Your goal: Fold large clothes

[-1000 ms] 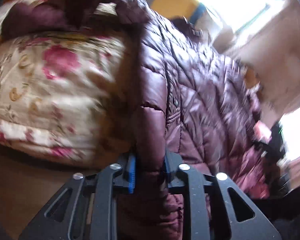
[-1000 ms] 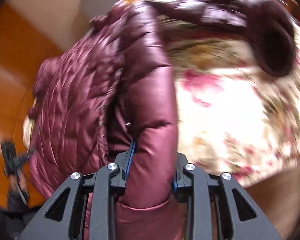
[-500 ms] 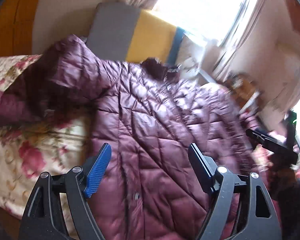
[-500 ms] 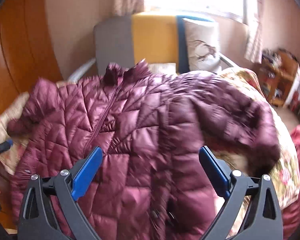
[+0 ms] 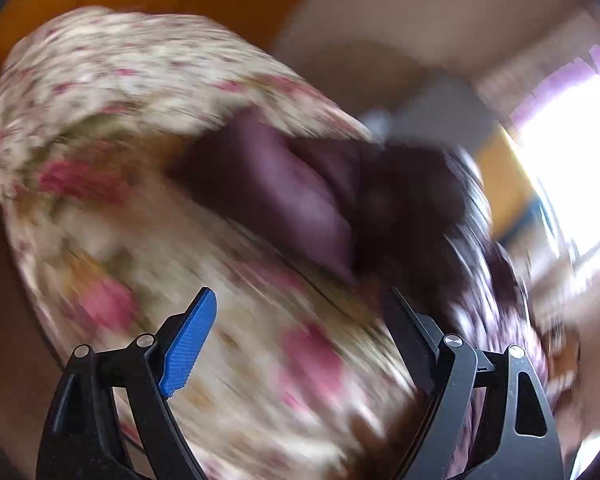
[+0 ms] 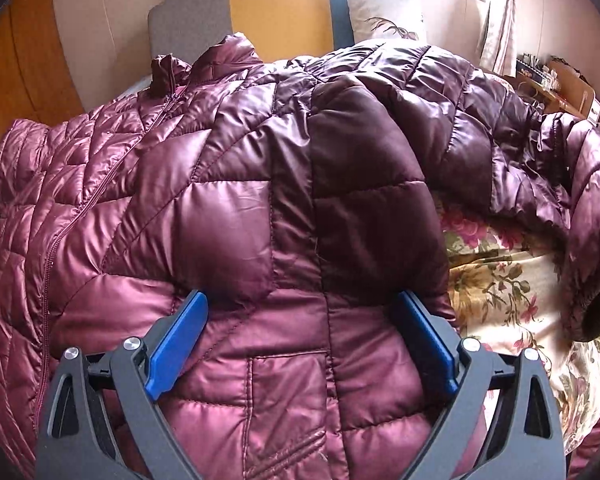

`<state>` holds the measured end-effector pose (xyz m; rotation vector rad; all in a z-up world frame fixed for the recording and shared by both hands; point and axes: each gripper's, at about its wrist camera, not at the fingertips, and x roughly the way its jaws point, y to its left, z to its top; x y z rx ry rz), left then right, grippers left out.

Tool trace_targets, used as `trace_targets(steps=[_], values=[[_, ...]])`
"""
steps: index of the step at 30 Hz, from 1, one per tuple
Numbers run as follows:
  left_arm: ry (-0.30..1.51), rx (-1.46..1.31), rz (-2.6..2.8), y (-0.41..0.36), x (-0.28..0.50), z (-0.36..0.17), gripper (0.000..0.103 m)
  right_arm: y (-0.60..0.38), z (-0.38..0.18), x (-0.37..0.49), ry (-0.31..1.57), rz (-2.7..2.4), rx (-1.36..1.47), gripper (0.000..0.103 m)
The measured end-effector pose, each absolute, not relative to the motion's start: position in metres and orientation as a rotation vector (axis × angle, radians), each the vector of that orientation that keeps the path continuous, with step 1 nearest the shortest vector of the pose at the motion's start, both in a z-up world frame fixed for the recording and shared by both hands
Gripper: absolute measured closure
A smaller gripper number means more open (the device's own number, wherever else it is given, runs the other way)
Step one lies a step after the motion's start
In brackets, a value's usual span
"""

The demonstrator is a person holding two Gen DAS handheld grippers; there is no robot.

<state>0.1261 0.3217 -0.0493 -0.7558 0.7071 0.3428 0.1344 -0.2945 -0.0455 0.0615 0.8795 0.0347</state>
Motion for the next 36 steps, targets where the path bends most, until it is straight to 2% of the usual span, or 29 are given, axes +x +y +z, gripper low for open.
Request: trace_targets(steps=[4, 7, 8, 9, 10, 11, 12, 16, 19, 21, 22, 23, 24, 25, 26, 29, 33, 36], values=[[0.691, -0.827, 0.365, 0.367, 0.152, -0.049, 0.008, -0.291, -0.051, 0.137, 0.88, 0.02, 0.048, 0.008], [0.69, -0.867, 0.335, 0.381, 0.182, -0.052, 0.008, -0.287, -0.053, 0.139, 0.883, 0.007, 0.036, 0.008], [0.703, -0.838, 0.379, 0.387, 0.187, -0.053, 0.022, -0.286, -0.053, 0.139, 0.885, 0.003, 0.033, 0.008], [0.734, -0.79, 0.422, 0.392, 0.192, -0.054, 0.074, -0.285, -0.053, 0.14, 0.888, 0.001, 0.031, 0.008], [0.774, -0.753, 0.423, 0.399, 0.197, -0.056, 0.083, -0.285, -0.053, 0.14, 0.891, 0.0, 0.032, 0.008], [0.776, -0.744, 0.438, 0.405, 0.197, -0.054, 0.084, -0.286, -0.053, 0.14, 0.894, -0.002, 0.034, 0.007], [0.749, -0.734, 0.47, 0.415, 0.195, -0.046, 0.092, -0.285, -0.052, 0.141, 0.896, -0.004, 0.033, 0.007], [0.673, -0.634, 0.664, 0.459, 0.165, -0.017, 0.094, -0.286, -0.053, 0.144, 0.912, 0.0, 0.04, 0.007], [0.795, -0.524, 0.756, 0.474, 0.173, -0.033, 0.094, -0.284, -0.055, 0.146, 0.916, -0.001, 0.026, 0.006], [0.89, -0.453, 0.77, 0.464, 0.186, -0.045, 0.09, -0.284, -0.055, 0.147, 0.916, -0.001, 0.031, 0.006], [0.882, -0.429, 0.785, 0.457, 0.187, -0.042, 0.085, -0.284, -0.055, 0.147, 0.916, -0.001, 0.032, 0.006], [0.844, -0.42, 0.775, 0.447, 0.183, -0.034, 0.066, -0.285, -0.055, 0.146, 0.914, 0.0, 0.033, 0.006], [0.81, -0.423, 0.78, 0.439, 0.178, -0.026, 0.034, -0.285, -0.054, 0.146, 0.915, 0.001, 0.036, 0.006], [0.766, -0.422, 0.807, 0.431, 0.173, -0.016, 0.02, -0.286, -0.051, 0.146, 0.919, 0.002, 0.039, 0.006], [0.694, -0.425, 0.825, 0.42, 0.166, -0.003, 0.013, -0.287, -0.048, 0.145, 0.923, 0.006, 0.046, 0.006], [0.601, -0.455, 0.683, 0.38, 0.152, 0.029, 0.013, -0.302, -0.022, 0.136, 0.901, 0.044, 0.131, 0.006], [0.576, -0.421, 0.401, 0.304, 0.149, 0.045, 0.013, -0.362, 0.029, 0.094, 0.721, -0.072, 0.267, 0.006], [0.579, -0.353, 0.196, 0.233, 0.148, 0.044, 0.013, -0.417, 0.044, 0.057, 0.63, -0.246, 0.332, 0.006]])
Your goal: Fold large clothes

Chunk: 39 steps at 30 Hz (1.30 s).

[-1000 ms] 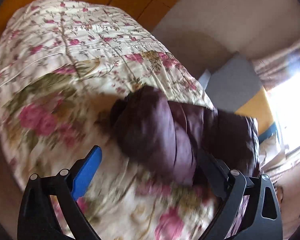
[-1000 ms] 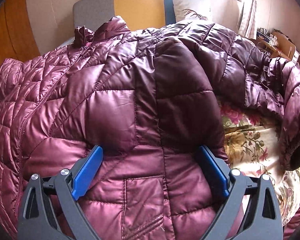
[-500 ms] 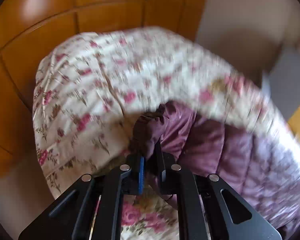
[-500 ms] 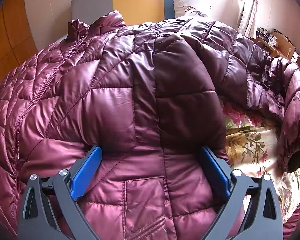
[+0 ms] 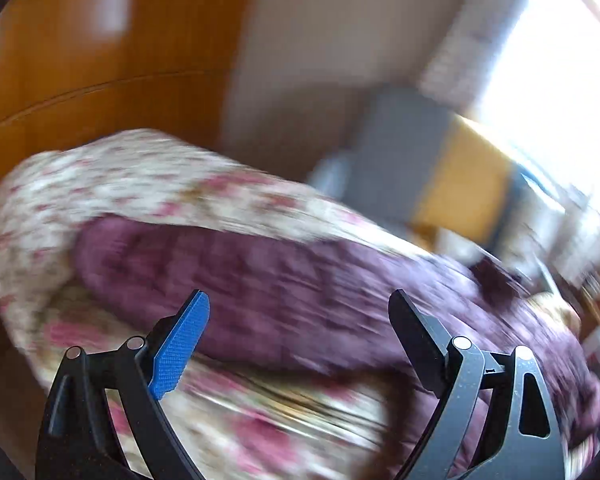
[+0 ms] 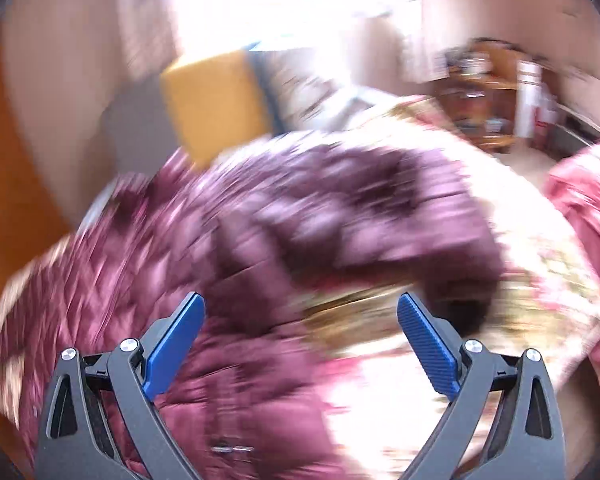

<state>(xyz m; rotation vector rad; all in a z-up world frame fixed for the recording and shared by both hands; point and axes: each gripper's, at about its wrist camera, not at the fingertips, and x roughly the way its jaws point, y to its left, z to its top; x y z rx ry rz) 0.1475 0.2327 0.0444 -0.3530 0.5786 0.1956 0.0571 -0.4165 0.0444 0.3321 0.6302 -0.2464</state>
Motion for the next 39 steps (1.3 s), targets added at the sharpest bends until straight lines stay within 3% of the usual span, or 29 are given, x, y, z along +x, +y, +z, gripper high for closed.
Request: trace_targets(steps=[4, 11, 12, 13, 14, 20, 27, 29, 31, 33, 35, 39], values=[[0.623, -0.27, -0.012, 0.143, 0.153, 0.025, 0.013, -0.46, 0.02, 0.037, 0.661, -0.396, 0.311, 0.002], [0.757, -0.119, -0.138, 0.038, 0.169, -0.023, 0.013, -0.467, -0.003, 0.081, 0.666, -0.443, 0.265, 0.004], [0.763, -0.09, -0.127, 0.032, 0.17, -0.027, 0.013, -0.471, -0.004, 0.088, 0.688, -0.439, 0.251, 0.013], [0.771, -0.069, -0.113, 0.03, 0.173, -0.032, 0.013, -0.475, -0.002, 0.096, 0.705, -0.41, 0.252, 0.048], [0.784, -0.055, -0.111, 0.026, 0.174, -0.037, 0.013, -0.485, 0.006, 0.099, 0.706, -0.411, 0.264, 0.073], [0.867, -0.068, -0.086, 0.041, 0.185, -0.061, 0.015, -0.578, 0.04, 0.103, 0.644, -0.529, 0.387, 0.088], [0.892, -0.054, -0.089, 0.04, 0.19, -0.069, 0.015, -0.685, -0.022, 0.159, 0.852, -0.737, 0.479, 0.091], [0.897, -0.057, -0.088, 0.041, 0.19, -0.069, 0.014, -0.691, -0.037, 0.169, 0.883, -0.743, 0.509, 0.088], [0.899, -0.05, -0.082, 0.04, 0.19, -0.067, 0.014, -0.694, -0.033, 0.163, 0.835, -0.747, 0.536, 0.066], [0.886, -0.05, -0.079, 0.039, 0.189, -0.063, 0.014, -0.698, -0.024, 0.139, 0.735, -0.753, 0.614, 0.012], [0.878, -0.061, -0.081, 0.04, 0.187, -0.06, 0.014, -0.696, -0.014, 0.105, 0.603, -0.745, 0.709, 0.003], [0.845, -0.08, -0.099, 0.04, 0.176, -0.051, 0.014, -0.666, -0.03, 0.065, 0.517, -0.464, 0.99, 0.003]])
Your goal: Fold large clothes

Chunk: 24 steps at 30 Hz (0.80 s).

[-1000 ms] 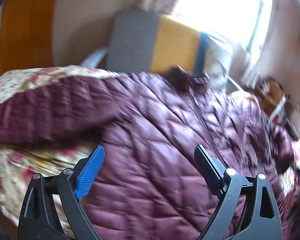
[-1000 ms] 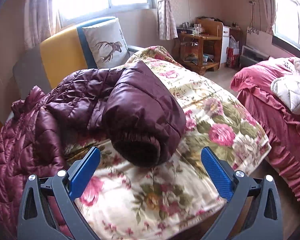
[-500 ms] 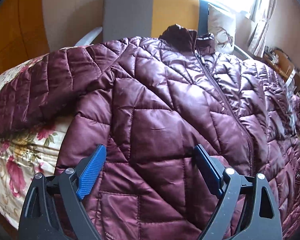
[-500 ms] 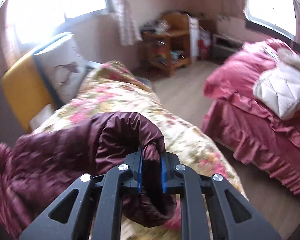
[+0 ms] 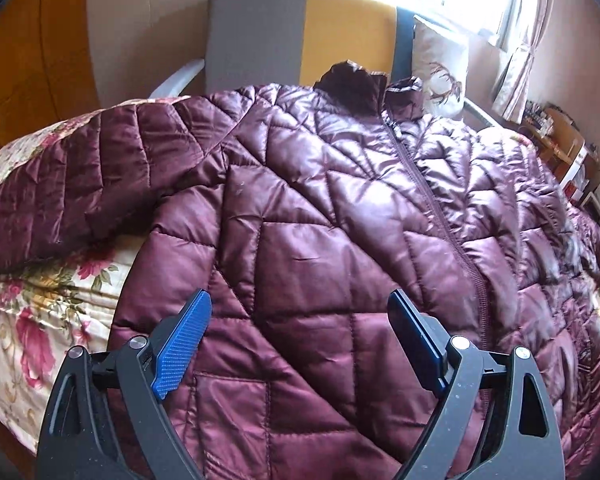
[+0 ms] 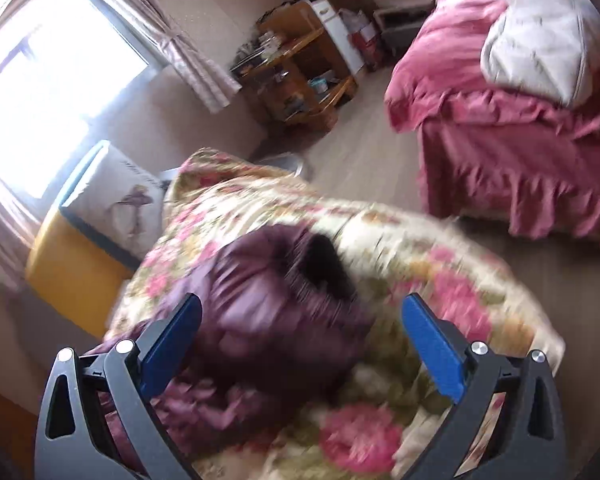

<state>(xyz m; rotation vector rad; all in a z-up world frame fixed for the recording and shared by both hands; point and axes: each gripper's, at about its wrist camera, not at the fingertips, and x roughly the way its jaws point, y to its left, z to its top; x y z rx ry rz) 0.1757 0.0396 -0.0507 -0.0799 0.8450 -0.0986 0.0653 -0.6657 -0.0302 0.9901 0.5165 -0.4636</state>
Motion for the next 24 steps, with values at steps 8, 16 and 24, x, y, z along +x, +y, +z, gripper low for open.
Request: trace_targets(steps=[8, 16, 24], values=[[0.82, -0.115, -0.129, 0.044, 0.165, -0.042, 0.014, -0.643, -0.068, 0.119, 0.587, -0.438, 1.166, 0.041], [0.808, -0.241, -0.164, 0.074, 0.157, -0.034, 0.014, -0.585, 0.063, 0.171, 0.547, -0.285, 0.741, 0.093], [0.774, -0.348, -0.253, 0.082, 0.167, -0.013, 0.014, -0.346, 0.125, 0.262, 0.6, 0.195, 0.352, 0.093]])
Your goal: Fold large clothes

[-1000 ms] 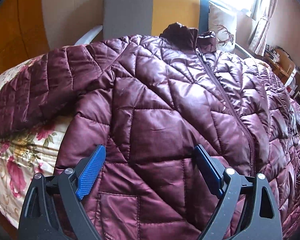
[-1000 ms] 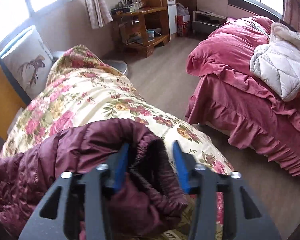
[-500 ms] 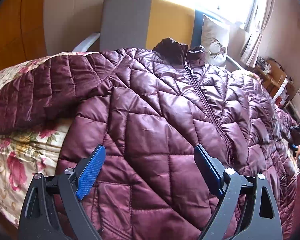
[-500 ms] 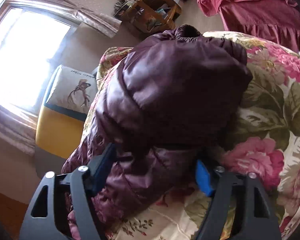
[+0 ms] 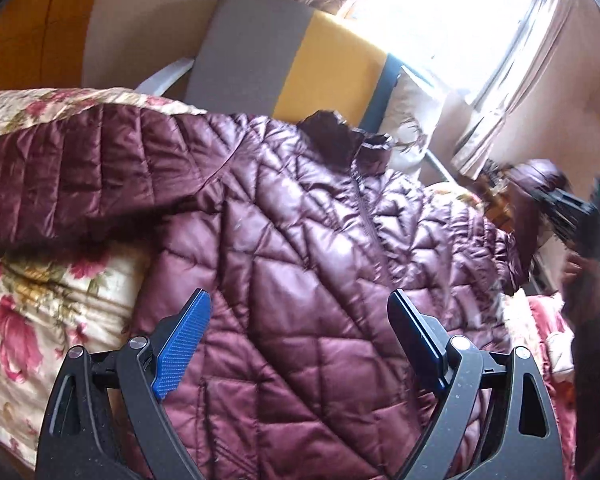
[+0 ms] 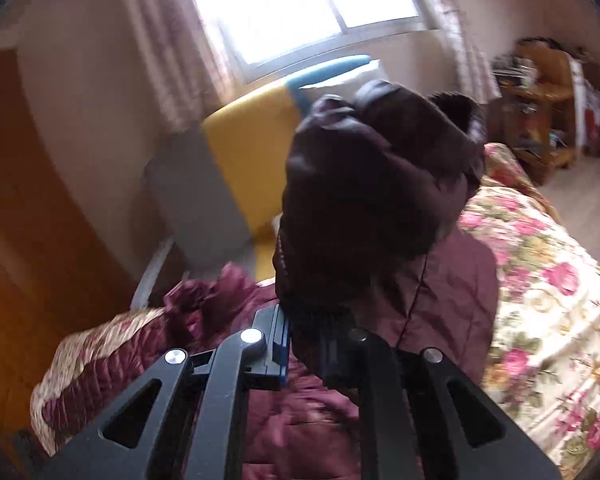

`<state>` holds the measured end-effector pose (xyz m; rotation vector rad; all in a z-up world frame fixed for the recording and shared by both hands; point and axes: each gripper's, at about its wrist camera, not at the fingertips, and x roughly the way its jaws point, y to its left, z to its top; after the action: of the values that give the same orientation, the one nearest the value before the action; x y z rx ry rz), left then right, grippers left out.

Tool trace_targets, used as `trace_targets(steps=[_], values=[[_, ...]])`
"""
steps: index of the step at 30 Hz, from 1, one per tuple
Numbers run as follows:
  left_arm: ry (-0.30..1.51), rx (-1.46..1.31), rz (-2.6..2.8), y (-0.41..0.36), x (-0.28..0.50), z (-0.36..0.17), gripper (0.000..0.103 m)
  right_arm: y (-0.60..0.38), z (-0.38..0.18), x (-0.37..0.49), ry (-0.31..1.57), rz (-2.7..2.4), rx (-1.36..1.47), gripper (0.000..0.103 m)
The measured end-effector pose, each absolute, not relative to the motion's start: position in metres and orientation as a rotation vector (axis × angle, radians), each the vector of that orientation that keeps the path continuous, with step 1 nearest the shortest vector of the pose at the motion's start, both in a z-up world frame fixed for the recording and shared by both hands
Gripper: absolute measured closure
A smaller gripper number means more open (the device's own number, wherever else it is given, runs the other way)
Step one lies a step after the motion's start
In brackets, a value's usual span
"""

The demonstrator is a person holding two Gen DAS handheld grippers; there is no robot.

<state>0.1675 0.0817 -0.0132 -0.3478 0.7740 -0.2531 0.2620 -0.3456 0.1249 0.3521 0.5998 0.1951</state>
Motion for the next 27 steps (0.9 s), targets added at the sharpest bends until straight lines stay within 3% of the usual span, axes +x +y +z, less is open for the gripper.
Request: trace_targets(steps=[6, 10, 13, 16, 17, 18, 24, 27], values=[[0.766, -0.418, -0.299, 0.091, 0.182, -0.002, 0.014, -0.189, 0.072, 0.298, 0.782, 0.427, 0.194, 0.093], [0.762, -0.474, -0.314, 0.099, 0.197, 0.002, 0.014, -0.135, 0.03, 0.299, 0.897, 0.508, 0.132, 0.093], [0.767, -0.533, -0.335, 0.104, 0.213, 0.003, 0.014, -0.121, 0.016, 0.285, 0.909, 0.535, 0.105, 0.086], [0.793, -0.581, -0.345, 0.102, 0.237, 0.001, 0.012, -0.141, 0.019, 0.267, 0.892, 0.558, 0.152, 0.057], [0.805, -0.597, -0.356, 0.099, 0.247, -0.002, 0.012, -0.157, 0.025, 0.258, 0.864, 0.579, 0.208, 0.019], [0.819, -0.609, -0.351, 0.097, 0.256, -0.004, 0.012, -0.174, 0.032, 0.25, 0.827, 0.582, 0.239, 0.007], [0.875, -0.648, -0.327, 0.081, 0.297, -0.009, 0.01, -0.259, 0.049, 0.206, 0.763, 0.46, 0.283, 0.009], [0.879, -0.613, -0.314, 0.073, 0.312, -0.01, 0.011, -0.303, 0.053, 0.204, 0.742, 0.324, 0.291, 0.025]])
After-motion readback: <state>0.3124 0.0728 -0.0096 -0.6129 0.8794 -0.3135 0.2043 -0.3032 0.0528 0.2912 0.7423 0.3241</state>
